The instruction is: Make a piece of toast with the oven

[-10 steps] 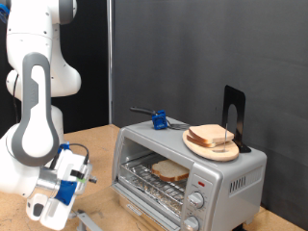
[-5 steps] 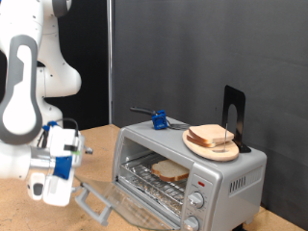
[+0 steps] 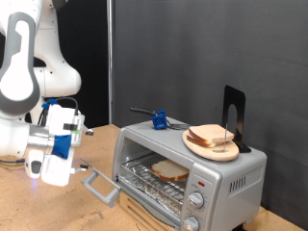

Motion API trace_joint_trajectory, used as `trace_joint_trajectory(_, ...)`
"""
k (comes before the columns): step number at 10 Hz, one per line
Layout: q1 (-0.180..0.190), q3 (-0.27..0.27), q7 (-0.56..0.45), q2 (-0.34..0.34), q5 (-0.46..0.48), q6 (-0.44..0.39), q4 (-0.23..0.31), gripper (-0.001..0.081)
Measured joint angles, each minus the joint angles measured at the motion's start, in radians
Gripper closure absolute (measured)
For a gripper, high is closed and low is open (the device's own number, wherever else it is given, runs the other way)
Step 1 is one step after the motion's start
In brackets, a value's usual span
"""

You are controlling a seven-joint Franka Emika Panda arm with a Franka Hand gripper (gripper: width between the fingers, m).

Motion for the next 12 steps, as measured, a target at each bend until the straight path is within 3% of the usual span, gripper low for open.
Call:
trace_joint_trajectory(4, 0.025, 0.054, 0.057, -0.024, 0.014, 0.057, -0.020, -0.0002)
trace_joint_trajectory(9, 0.090, 0.149, 0.056, -0.044, 0.136, 0.212, -0.067, -0.0002)
trace_joint_trajectory(12, 0.113, 0.191, 0.053, -0.051, 0.188, 0.241, -0.075, -0.0002)
